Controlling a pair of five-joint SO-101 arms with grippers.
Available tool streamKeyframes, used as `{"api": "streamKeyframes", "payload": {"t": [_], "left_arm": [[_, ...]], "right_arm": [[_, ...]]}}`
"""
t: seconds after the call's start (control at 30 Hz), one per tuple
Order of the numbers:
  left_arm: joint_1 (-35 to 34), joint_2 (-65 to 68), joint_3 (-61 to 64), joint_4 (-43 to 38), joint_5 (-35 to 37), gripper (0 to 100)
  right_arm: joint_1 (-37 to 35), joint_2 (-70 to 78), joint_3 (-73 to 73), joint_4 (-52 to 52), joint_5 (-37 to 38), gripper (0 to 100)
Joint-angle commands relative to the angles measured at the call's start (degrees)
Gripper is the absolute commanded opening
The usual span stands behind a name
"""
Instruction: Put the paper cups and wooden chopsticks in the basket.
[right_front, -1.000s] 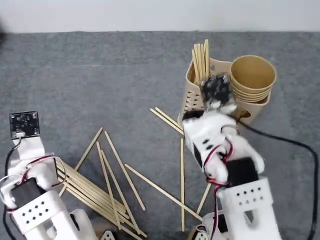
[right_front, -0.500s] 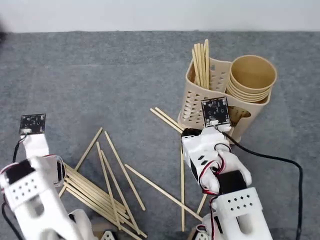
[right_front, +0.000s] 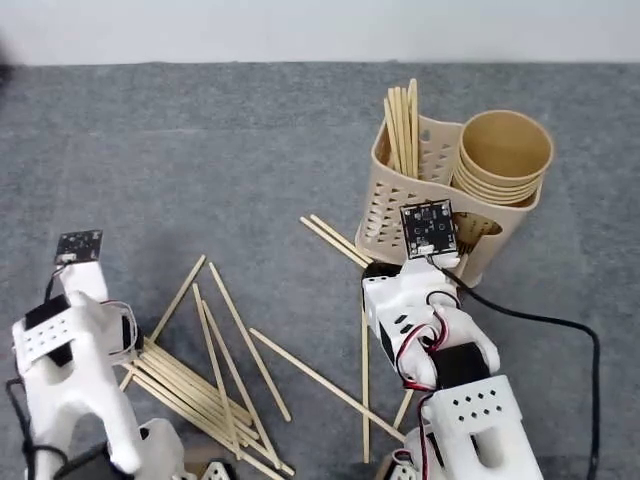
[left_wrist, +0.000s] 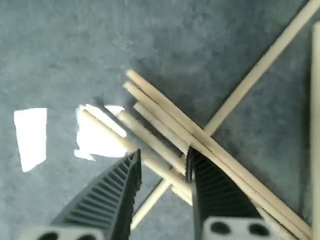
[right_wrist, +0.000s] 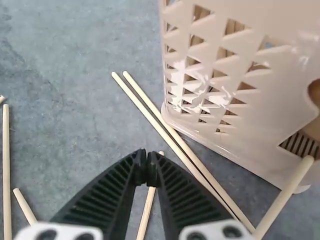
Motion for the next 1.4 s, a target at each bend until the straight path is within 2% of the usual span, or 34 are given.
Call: {"api": "streamKeyframes", "payload": {"t": [0.0, 0.1, 0.33, 0.53, 0.83, 1.03, 1.37], "left_arm": [[2.5, 5.9, -2.5, -3.3, 1.9, 15], [3.5, 8.6, -4.5, -3.3, 4.2, 15], [7.6, 9.2, -5.1, -2.9, 4.5, 14], [15.1, 8.9, -5.3, -3.1, 9.1, 14], [23.4, 8.7, -8.8, -2.4, 9.0, 15], [27.0, 8.7, -14.5, 5.2, 6.8, 15], [27.5, 8.7, -23.8, 15.5, 6.5, 15]], "right_arm": [[-0.3, -1.2, -0.4, -0.8, -0.5, 0.9], [-0.3, -1.2, -0.4, -0.7, -0.5, 0.9], [-0.3, -1.2, -0.4, -0.7, -0.5, 0.9], [-0.3, -1.2, -0.4, -0.7, -0.5, 0.9], [-0.2, -1.2, -0.4, -0.7, -0.5, 0.9], [-0.2, -1.2, -0.4, -0.7, -0.5, 0.9], [-0.2, -1.2, -0.4, -0.7, -0.4, 0.9]]}}
